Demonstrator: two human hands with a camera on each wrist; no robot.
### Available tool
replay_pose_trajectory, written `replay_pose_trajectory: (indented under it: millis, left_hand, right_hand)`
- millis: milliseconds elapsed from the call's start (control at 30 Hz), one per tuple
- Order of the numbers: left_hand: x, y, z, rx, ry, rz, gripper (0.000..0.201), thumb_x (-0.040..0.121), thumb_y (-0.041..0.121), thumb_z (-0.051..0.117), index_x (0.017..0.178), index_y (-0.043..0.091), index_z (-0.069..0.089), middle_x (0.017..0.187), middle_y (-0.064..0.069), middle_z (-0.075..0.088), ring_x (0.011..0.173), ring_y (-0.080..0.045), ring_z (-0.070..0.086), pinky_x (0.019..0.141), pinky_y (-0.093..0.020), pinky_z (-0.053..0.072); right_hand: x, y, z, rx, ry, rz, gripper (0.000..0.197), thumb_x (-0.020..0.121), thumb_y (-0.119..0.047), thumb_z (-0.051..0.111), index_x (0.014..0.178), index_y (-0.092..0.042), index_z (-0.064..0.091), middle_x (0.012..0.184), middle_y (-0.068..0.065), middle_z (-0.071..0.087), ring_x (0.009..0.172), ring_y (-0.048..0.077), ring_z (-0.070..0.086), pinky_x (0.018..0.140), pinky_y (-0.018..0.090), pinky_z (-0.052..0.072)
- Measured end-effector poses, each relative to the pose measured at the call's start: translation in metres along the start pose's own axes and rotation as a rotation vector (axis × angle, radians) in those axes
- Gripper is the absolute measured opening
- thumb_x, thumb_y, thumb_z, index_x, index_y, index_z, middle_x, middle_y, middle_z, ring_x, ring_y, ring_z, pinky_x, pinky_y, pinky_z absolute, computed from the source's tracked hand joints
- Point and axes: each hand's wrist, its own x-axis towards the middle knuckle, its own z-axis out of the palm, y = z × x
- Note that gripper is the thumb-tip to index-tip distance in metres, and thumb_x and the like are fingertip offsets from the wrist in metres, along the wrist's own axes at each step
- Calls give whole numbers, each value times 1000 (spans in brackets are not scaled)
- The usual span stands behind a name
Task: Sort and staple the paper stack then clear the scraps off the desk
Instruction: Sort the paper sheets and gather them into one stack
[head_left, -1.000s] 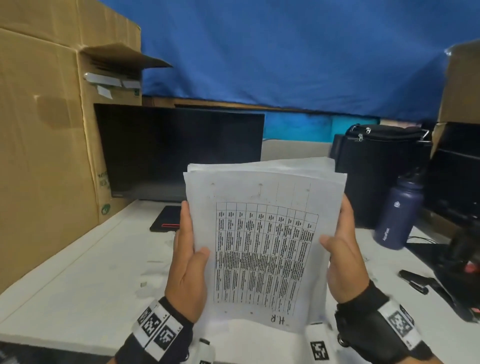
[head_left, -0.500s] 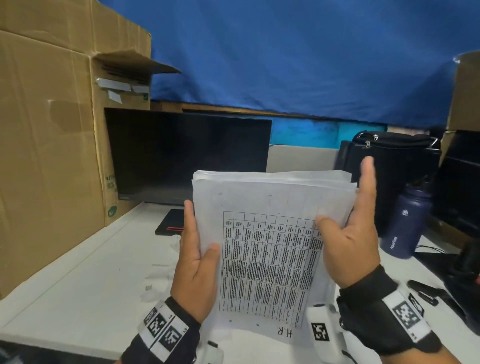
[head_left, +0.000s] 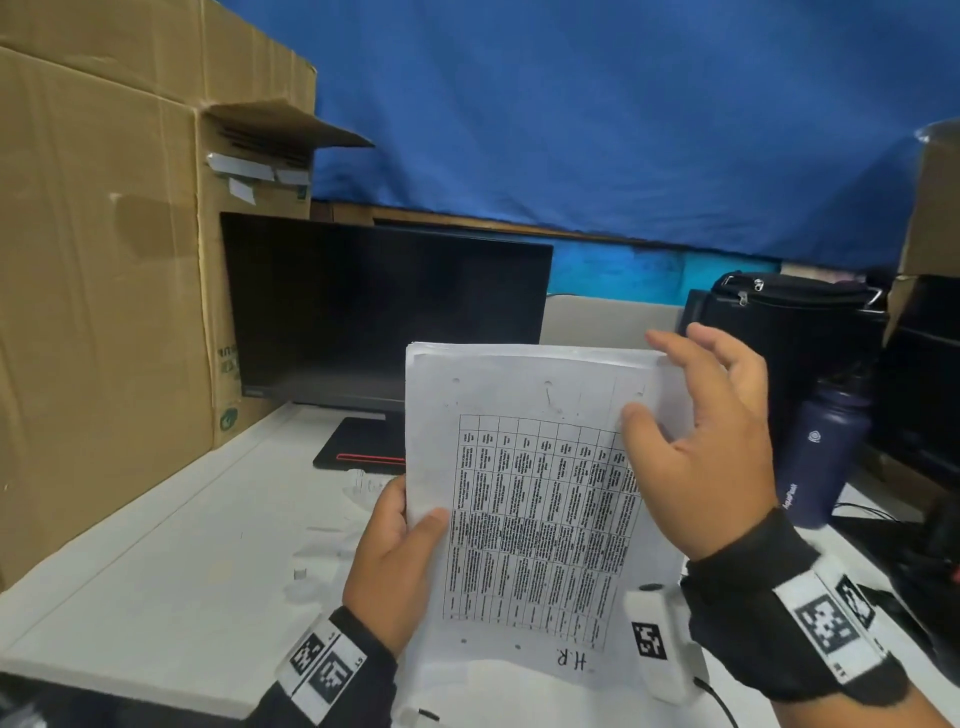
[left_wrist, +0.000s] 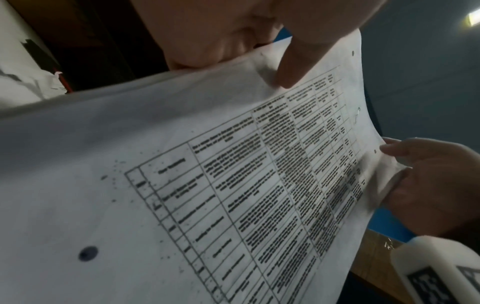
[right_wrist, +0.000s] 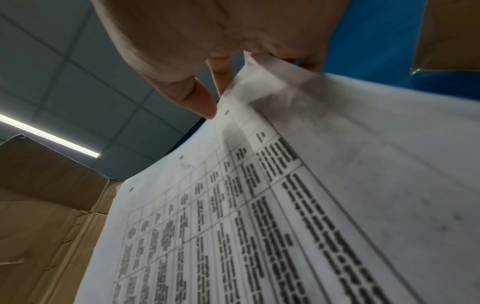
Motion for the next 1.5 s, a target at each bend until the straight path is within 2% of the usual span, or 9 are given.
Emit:
replay_pose_trajectory:
  millis: [67, 167, 333, 633, 900, 1167, 1300, 1400, 1500]
  left_hand:
    - [0, 0, 0, 38, -10, -9, 26, 99, 14, 54, 115, 33, 63, 110, 12, 75, 105, -9, 69, 90, -32, 52]
    - [-1, 2, 1, 63, -10, -3, 26, 101, 13, 52, 114, 33, 62, 109, 15, 75, 101, -2, 69, 89, -30, 52]
    - [0, 1, 2, 65, -2, 16, 25, 101, 15, 52, 115, 33, 61, 113, 13, 74, 107, -6, 69, 101, -44, 51]
    - [1, -4, 0, 72, -27, 46, 29, 103, 18, 50, 126, 34, 56, 119, 13, 71, 113, -6, 65, 104, -46, 49]
    - [0, -10, 4, 112, 21, 106, 17, 102, 22, 53, 112, 34, 58, 108, 14, 73, 102, -5, 68, 94, -43, 55]
    - [6, -13, 5, 113, 84, 98, 19, 100, 19, 54, 110, 34, 59, 101, 23, 71, 93, 4, 67, 82, -27, 52]
    - [12, -17, 2, 91, 102, 57, 18, 100, 21, 54, 108, 37, 60, 103, 19, 73, 94, -1, 69, 87, -36, 57]
    - [14, -17, 1, 39, 133, 38, 20, 100, 20, 54, 105, 39, 61, 104, 13, 75, 96, -10, 72, 88, -44, 58]
    - [18, -9, 0, -56, 203, 39, 25, 101, 18, 55, 101, 42, 62, 99, 18, 75, 94, -8, 72, 82, -35, 56]
  right_hand:
    - [-7, -12, 2, -158, 127, -11, 57, 71, -29, 65, 126, -20, 57, 143, 10, 37, 134, 32, 32, 107, 53, 32]
    - [-18, -27, 11, -331, 257, -185, 27, 73, -32, 68, 96, -18, 65, 113, 6, 57, 115, 33, 44, 91, 48, 33]
    - [-12, -39, 37, -403, -39, -138, 27, 85, -55, 58, 87, -29, 61, 71, -14, 55, 72, 14, 53, 78, 33, 25]
    - [6, -39, 60, -423, -46, -38, 18, 90, -37, 52, 79, -29, 62, 64, -13, 59, 72, 14, 55, 74, 34, 31]
    - [13, -31, 76, -240, -130, 150, 17, 86, -34, 51, 73, -25, 56, 65, -10, 58, 67, 15, 57, 76, 39, 52]
    - [18, -23, 74, 120, -111, 237, 11, 83, -19, 55, 73, -17, 54, 63, -7, 54, 56, 6, 48, 53, 16, 38]
    - [17, -2, 60, 213, 12, 242, 13, 86, -18, 61, 76, -12, 56, 67, -2, 61, 57, 5, 51, 50, 9, 40]
    - [3, 40, 46, 198, 46, 325, 9, 81, -13, 63, 76, -18, 57, 71, 5, 66, 64, 20, 62, 62, 23, 50]
    - [-24, 96, 37, 200, -37, 577, 16, 81, -8, 61, 84, -24, 60, 76, 7, 71, 73, 29, 69, 68, 40, 57]
